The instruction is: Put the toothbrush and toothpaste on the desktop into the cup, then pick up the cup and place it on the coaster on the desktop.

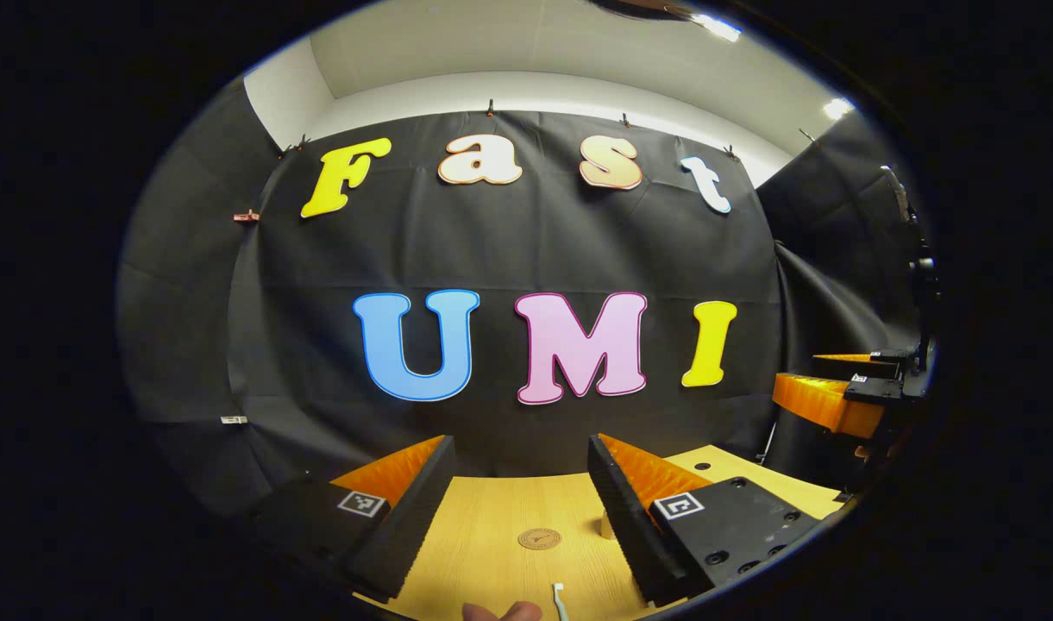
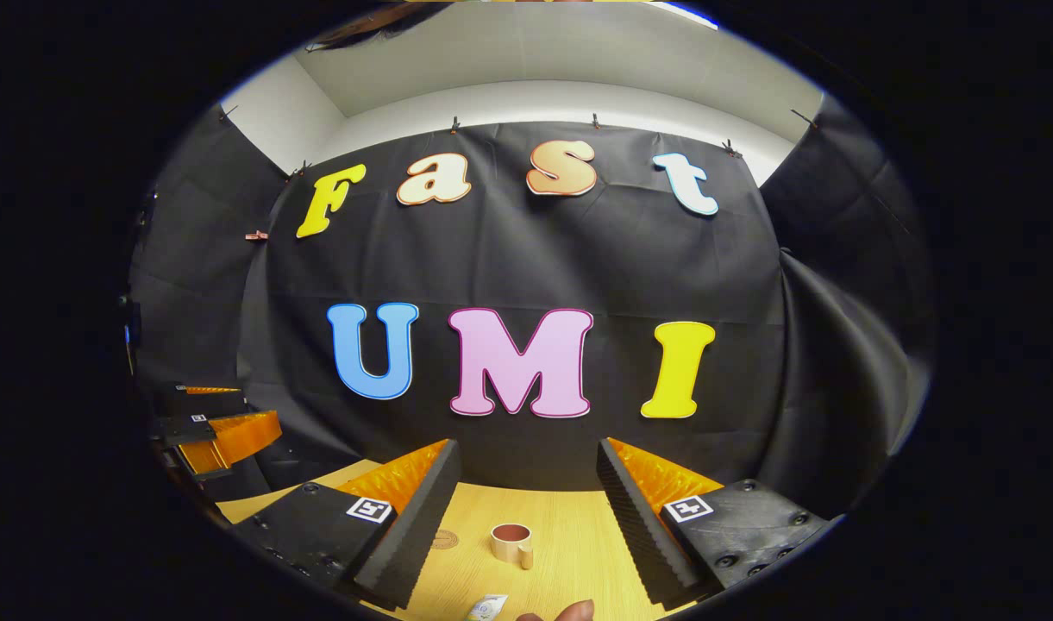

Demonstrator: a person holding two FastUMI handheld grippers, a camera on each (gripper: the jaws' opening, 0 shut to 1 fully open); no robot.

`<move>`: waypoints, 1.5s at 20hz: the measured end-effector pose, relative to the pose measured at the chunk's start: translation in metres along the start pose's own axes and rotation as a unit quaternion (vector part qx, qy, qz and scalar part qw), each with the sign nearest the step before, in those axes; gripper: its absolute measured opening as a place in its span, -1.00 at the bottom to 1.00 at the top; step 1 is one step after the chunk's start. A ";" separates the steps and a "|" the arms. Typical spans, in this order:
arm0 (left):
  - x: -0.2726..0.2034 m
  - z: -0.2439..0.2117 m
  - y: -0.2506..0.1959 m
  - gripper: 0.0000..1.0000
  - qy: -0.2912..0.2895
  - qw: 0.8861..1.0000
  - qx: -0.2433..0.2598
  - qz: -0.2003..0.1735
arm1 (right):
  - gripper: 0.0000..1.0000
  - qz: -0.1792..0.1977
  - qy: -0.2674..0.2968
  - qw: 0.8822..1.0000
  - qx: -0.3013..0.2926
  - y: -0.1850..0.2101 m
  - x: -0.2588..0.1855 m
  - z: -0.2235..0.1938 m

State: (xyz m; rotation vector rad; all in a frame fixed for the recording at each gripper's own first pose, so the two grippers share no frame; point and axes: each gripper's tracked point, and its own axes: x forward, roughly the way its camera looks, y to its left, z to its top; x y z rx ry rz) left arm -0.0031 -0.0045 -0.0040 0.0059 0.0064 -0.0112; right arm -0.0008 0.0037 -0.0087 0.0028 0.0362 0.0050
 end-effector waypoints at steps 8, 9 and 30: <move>-0.002 -0.007 0.006 0.94 0.007 1.000 -0.002 0.003 | 0.89 -0.003 0.028 1.000 0.001 0.004 0.003 -0.015; -0.003 -0.010 0.006 0.94 0.010 1.000 -0.003 0.002 | 0.89 -0.002 0.040 0.999 0.000 0.006 0.004 -0.021; -0.002 -0.123 0.037 0.95 0.109 0.994 -0.001 -0.012 | 0.96 -0.003 0.432 0.902 -0.006 0.052 -0.003 -0.346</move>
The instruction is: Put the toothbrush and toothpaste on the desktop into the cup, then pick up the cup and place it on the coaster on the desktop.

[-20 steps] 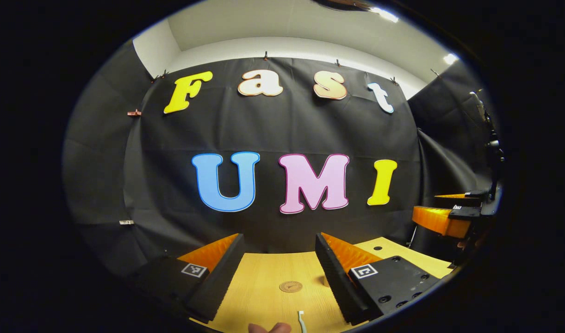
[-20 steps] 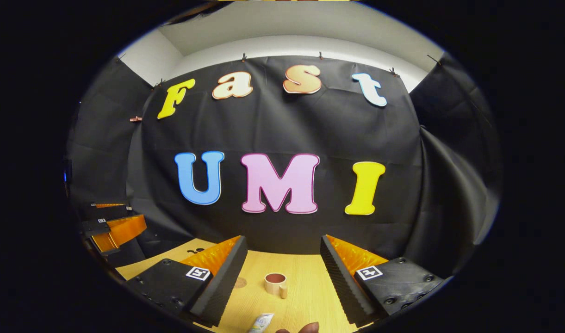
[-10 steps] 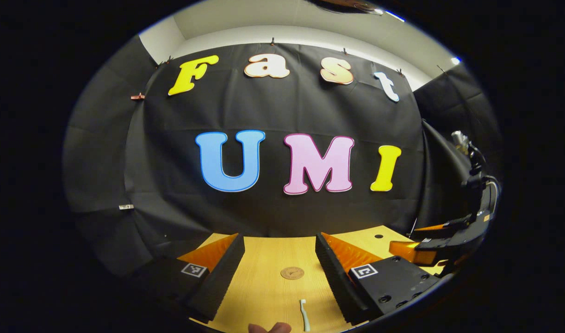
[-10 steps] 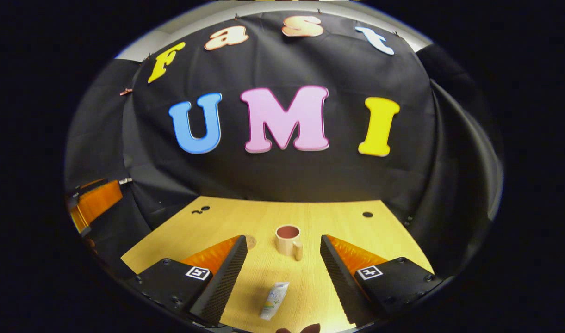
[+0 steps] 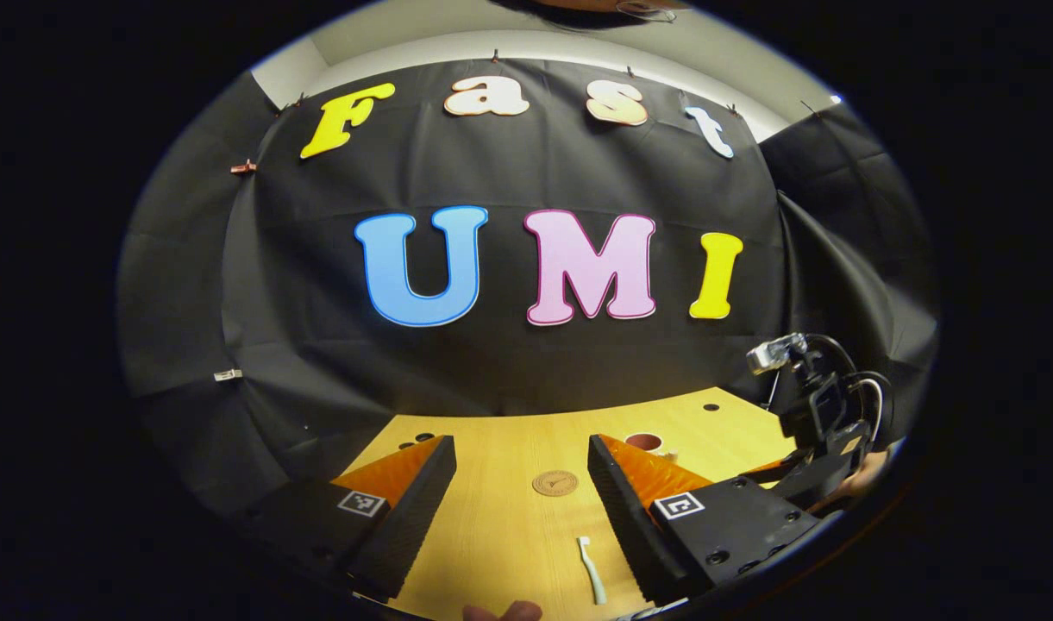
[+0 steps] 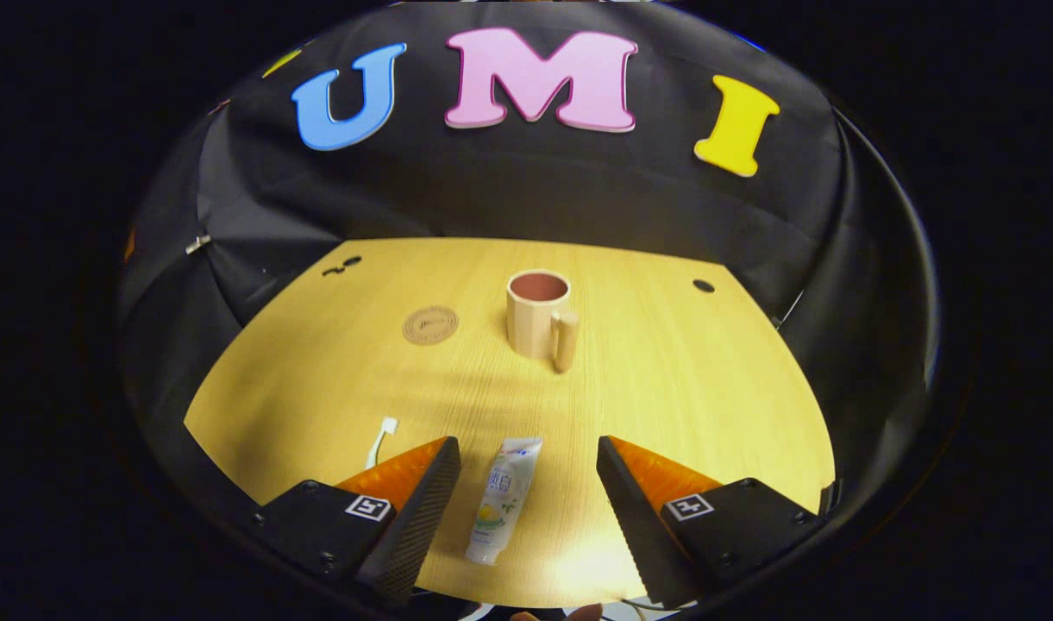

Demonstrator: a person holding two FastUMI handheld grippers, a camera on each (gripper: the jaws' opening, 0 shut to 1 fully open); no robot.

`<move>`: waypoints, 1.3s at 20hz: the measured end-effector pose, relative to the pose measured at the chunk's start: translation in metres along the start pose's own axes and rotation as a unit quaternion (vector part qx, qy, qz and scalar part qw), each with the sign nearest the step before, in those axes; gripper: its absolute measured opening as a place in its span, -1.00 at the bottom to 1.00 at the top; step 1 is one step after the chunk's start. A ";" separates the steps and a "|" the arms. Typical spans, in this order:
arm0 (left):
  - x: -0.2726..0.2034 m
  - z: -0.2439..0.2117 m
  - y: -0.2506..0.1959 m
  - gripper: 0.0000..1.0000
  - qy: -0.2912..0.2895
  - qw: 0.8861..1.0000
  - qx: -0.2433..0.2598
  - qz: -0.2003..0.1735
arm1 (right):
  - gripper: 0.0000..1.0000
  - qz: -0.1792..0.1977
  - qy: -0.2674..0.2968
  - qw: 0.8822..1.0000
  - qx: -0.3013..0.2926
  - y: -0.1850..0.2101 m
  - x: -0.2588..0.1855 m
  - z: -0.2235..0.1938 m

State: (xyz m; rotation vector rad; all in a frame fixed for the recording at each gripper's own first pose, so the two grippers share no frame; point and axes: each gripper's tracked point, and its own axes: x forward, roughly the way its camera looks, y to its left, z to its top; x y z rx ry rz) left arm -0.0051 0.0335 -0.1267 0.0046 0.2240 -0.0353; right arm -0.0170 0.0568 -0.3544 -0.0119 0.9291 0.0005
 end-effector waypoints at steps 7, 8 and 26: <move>0.006 -0.034 0.024 0.94 0.031 0.999 -0.028 0.013 | 0.96 -0.016 0.082 0.996 -0.024 0.008 0.058 -0.047; 0.006 -0.036 0.027 0.94 0.033 0.999 -0.026 0.015 | 0.96 -0.020 0.089 0.995 -0.030 0.010 0.064 -0.050; 0.011 -0.064 0.041 0.94 0.053 0.998 -0.025 0.028 | -0.60 -0.012 0.232 0.973 -0.002 0.004 0.073 -0.089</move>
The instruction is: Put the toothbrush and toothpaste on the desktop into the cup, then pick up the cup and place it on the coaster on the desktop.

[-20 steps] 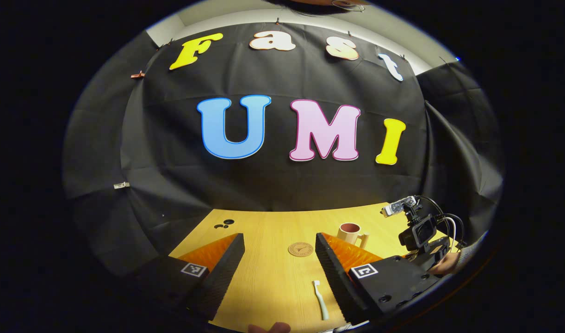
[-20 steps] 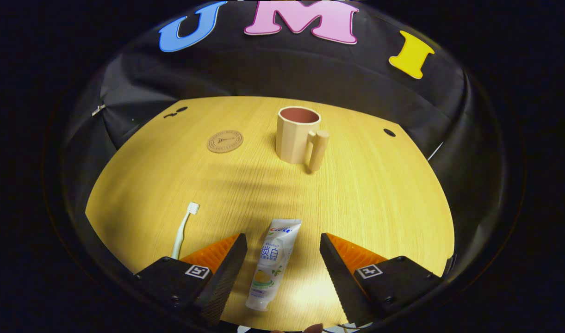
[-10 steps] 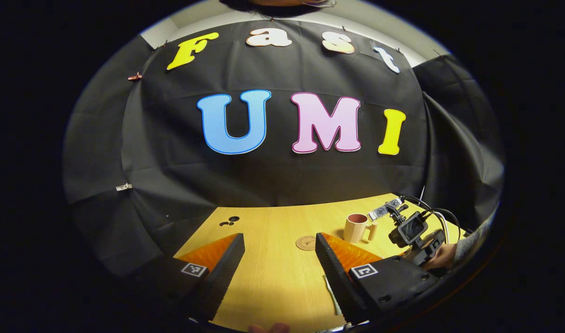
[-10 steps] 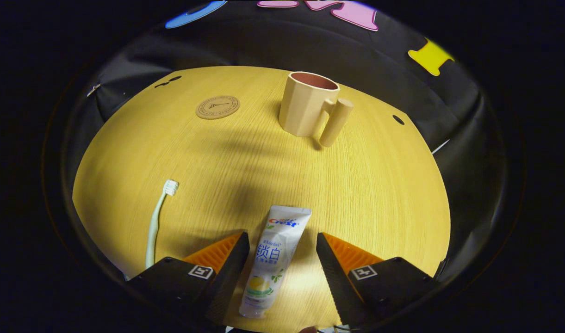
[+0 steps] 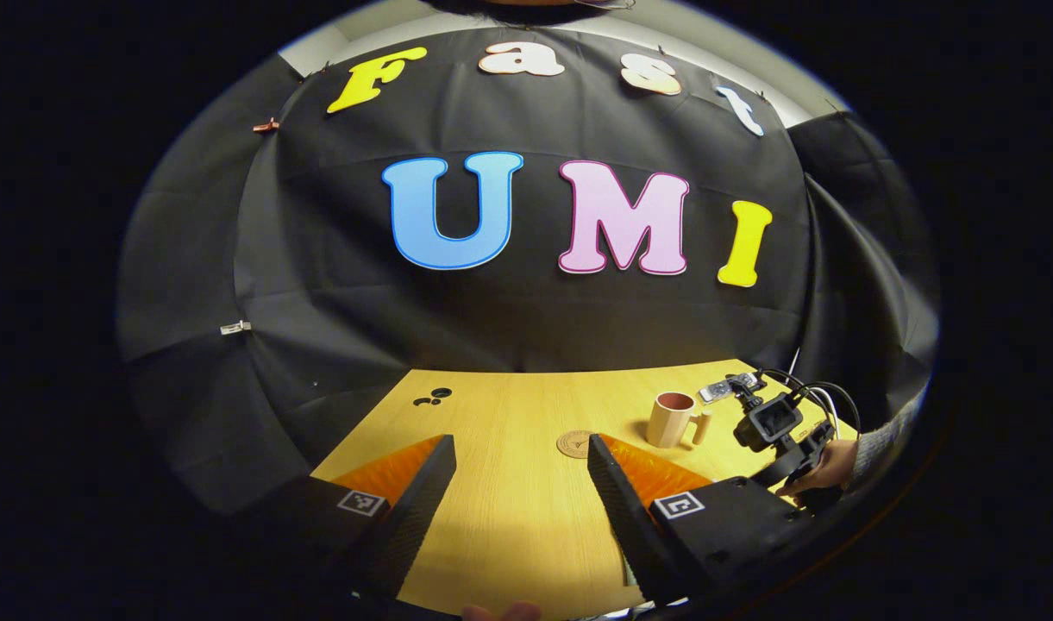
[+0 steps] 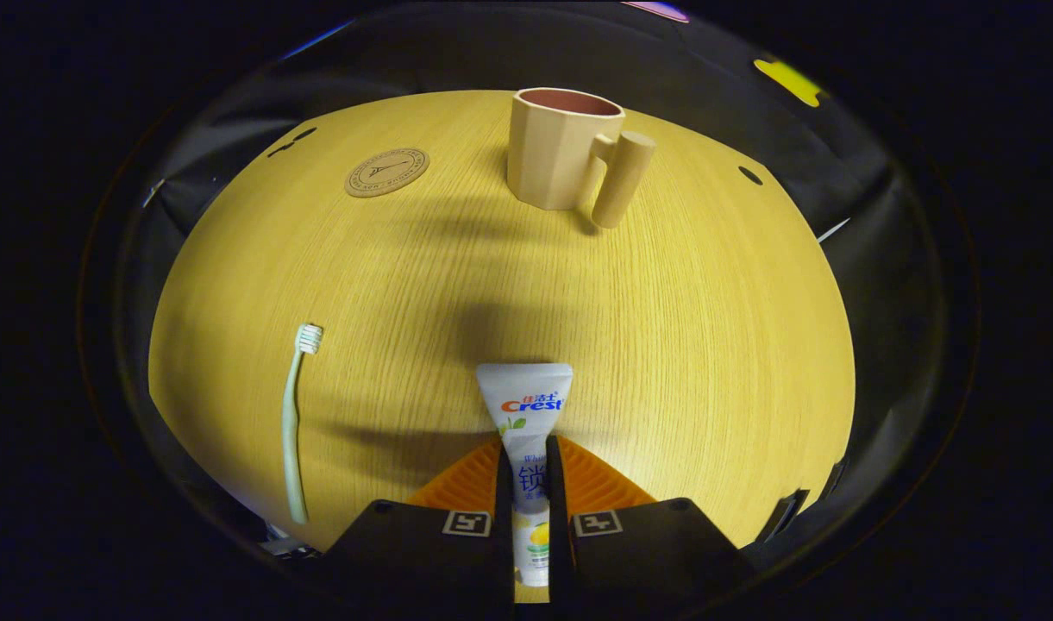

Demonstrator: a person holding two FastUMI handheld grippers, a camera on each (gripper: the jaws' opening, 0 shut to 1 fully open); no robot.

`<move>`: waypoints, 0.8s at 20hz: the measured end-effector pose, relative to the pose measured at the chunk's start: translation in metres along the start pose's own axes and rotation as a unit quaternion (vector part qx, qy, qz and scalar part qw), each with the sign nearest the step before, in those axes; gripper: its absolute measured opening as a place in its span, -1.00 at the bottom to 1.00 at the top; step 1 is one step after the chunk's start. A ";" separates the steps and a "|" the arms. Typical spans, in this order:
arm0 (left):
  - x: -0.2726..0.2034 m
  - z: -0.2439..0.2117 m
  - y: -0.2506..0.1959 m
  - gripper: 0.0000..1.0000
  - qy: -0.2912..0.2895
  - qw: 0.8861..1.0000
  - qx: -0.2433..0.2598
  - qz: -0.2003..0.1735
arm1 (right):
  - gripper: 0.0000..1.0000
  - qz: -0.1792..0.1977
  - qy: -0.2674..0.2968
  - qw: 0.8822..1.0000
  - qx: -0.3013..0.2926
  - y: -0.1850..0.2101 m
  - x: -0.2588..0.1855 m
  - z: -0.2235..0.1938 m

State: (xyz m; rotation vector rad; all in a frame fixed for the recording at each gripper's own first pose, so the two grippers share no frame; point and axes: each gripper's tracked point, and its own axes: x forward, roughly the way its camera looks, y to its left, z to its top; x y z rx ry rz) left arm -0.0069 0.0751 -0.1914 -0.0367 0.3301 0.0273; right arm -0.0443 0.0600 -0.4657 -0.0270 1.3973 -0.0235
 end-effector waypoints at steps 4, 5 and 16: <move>0.004 -0.004 -0.007 0.94 0.007 1.000 -0.006 0.002 | -0.70 0.071 -0.008 0.997 0.042 0.010 -0.005 -0.001; 0.005 -0.006 -0.011 0.94 0.010 1.000 -0.007 -0.001 | -0.70 0.080 -0.023 0.995 0.048 0.010 -0.007 0.002; 0.050 -0.068 -0.079 0.94 0.101 0.995 0.006 -0.022 | -0.71 0.136 -0.168 0.975 0.046 -0.020 -0.073 0.039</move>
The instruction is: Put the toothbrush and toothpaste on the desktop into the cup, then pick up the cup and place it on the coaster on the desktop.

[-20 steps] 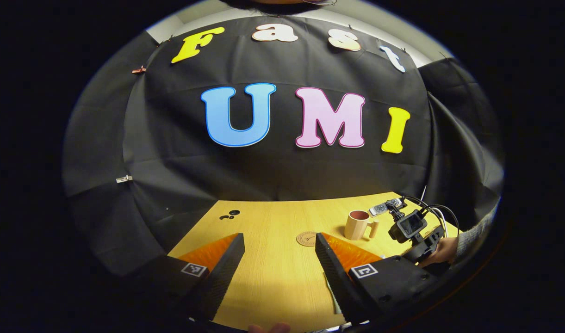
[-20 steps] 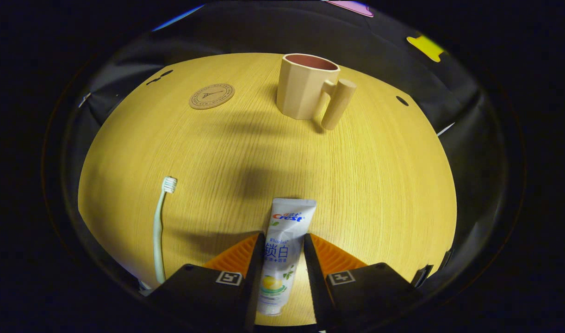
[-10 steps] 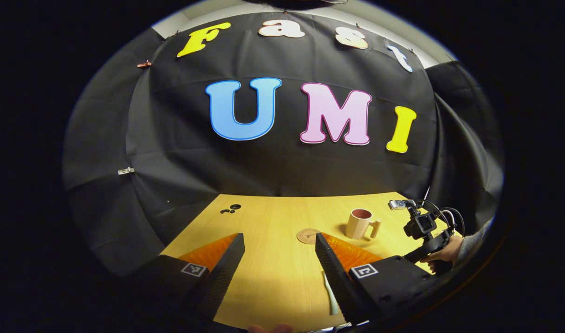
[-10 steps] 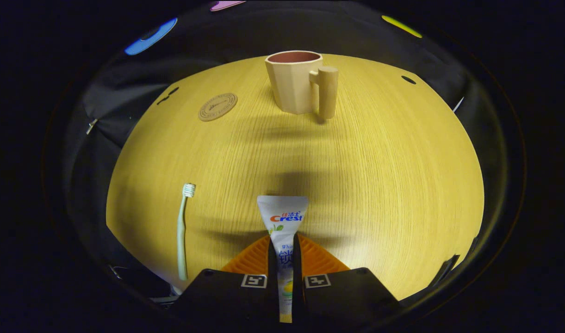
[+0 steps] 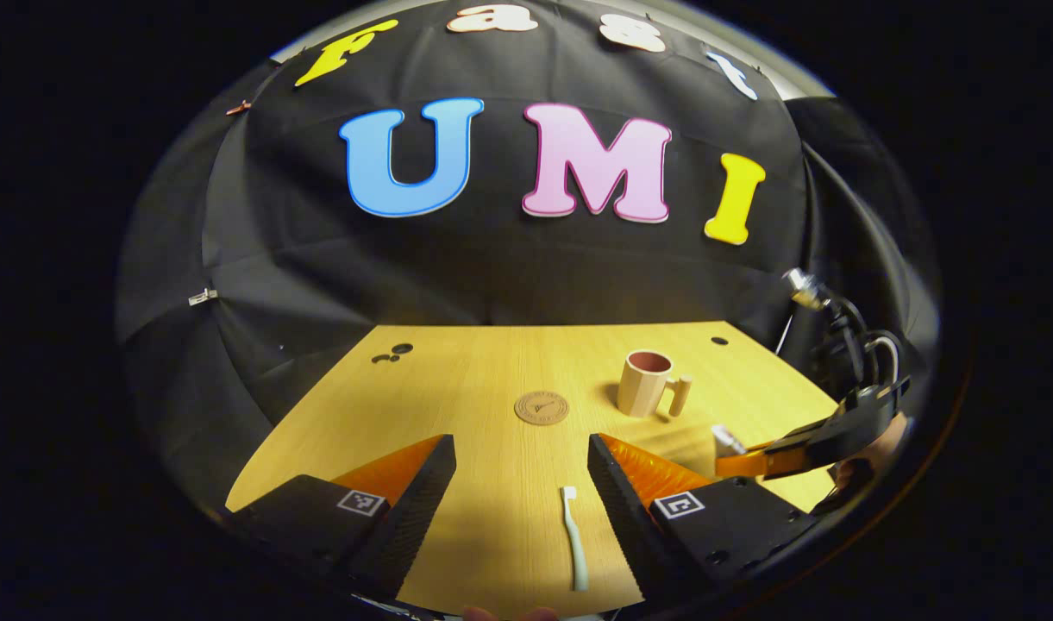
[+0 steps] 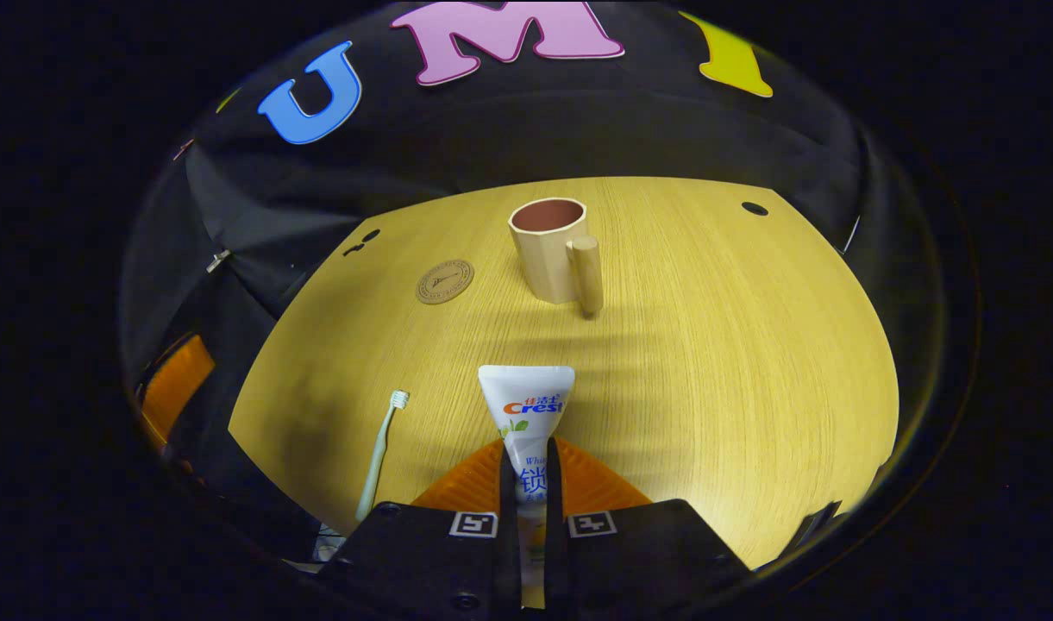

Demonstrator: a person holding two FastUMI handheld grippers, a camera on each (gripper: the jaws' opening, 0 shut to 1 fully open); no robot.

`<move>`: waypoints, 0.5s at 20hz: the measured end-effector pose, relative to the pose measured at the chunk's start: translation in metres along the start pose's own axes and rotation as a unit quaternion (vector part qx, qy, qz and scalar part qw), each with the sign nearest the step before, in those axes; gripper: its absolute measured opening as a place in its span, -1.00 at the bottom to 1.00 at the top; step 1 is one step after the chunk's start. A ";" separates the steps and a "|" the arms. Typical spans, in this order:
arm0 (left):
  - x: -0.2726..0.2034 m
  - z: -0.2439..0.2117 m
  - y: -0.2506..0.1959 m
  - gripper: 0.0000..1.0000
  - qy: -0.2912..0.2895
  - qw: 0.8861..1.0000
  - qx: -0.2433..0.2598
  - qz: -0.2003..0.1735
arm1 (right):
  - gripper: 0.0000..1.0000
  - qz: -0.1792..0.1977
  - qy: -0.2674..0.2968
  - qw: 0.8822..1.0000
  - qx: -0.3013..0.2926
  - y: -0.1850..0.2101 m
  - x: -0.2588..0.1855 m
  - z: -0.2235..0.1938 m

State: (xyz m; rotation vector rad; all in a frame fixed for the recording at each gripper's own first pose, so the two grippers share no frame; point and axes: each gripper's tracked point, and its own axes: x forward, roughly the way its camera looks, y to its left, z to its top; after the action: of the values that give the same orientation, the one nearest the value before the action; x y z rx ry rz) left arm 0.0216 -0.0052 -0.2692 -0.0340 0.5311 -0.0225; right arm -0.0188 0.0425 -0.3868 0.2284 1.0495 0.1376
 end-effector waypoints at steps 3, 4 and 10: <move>0.022 -0.038 -0.013 0.94 0.056 0.998 0.016 -0.001 | -0.71 0.015 -0.011 1.000 0.003 -0.009 -0.011 0.005; 0.027 -0.051 -0.019 0.94 0.074 0.997 0.020 -0.004 | -0.71 0.018 -0.016 1.000 -0.002 -0.013 -0.014 0.007; 0.061 -0.119 -0.038 0.92 0.176 0.984 0.037 0.000 | -0.71 0.045 -0.020 0.999 -0.018 -0.030 -0.021 0.012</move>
State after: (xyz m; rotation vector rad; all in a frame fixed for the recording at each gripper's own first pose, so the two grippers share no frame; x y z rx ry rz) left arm 0.0131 -0.0481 -0.4014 0.0431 0.8830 -0.0478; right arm -0.0185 0.0072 -0.3707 0.2457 0.9955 0.2320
